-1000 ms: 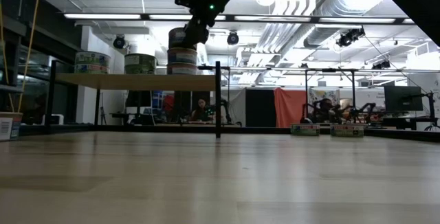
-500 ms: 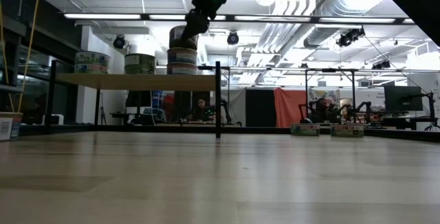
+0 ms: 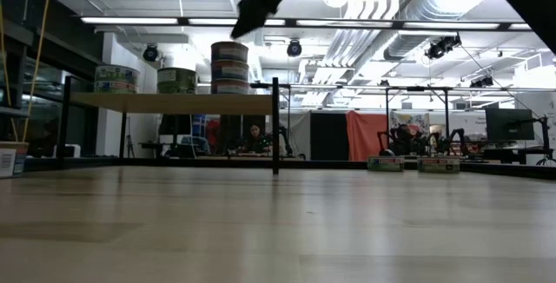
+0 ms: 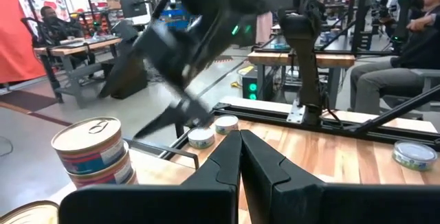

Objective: Stack canned seafood by type on shelf
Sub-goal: Stack the green-white tuna can on top of the green-white tuna cans on the shelf

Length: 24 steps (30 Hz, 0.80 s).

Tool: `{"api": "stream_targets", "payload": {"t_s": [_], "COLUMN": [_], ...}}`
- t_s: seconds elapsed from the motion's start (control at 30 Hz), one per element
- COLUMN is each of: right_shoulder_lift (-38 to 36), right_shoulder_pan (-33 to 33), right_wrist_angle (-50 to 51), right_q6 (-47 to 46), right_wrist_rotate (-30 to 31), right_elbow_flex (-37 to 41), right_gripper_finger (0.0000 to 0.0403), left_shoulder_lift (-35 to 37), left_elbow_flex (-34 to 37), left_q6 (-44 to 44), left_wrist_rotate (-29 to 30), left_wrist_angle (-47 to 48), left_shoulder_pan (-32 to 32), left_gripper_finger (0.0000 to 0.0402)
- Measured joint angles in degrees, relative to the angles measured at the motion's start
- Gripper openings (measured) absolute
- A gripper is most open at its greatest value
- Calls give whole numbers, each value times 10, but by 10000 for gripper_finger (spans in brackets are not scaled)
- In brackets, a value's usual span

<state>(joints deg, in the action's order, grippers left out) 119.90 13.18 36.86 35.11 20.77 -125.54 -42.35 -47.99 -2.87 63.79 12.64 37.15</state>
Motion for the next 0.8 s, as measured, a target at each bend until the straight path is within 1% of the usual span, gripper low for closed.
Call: {"api": "stream_targets", "payload": {"t_s": [0.1,0.3,0.4,0.5,0.57,0.63,0.7,0.8], "right_shoulder_lift": [-23,-54,-60,-60,-60,-65,-78,-128], "right_shoulder_pan": [-7,-11,-17,-38,-57,-77,-97,-121], "right_wrist_angle": [63,187,265,344,389,420,422,393], "right_q6": [-78,-251,-311,-331,-327,-316,-309,-313], "right_wrist_rotate": [-30,-163,-214,-243,-242,-243,-244,-253], "right_elbow_flex": [-19,-24,-19,1,27,70,133,257], "right_gripper_finger": [358,358,358,358,358,358,358,358], "left_shoulder_lift": [0,0,0,0,0,0,0,0], "left_elbow_flex": [0,0,0,0,0,0,0,0], "left_q6": [0,0,0,0,0,0,1,1], "left_wrist_rotate": [0,0,0,0,0,0,0,0], "left_wrist_angle": [0,0,0,0,0,0,0,0], "left_shoulder_pan": [0,0,0,0,0,0,0,0], "left_gripper_finger": [0,0,0,0,0,0,0,0]}}
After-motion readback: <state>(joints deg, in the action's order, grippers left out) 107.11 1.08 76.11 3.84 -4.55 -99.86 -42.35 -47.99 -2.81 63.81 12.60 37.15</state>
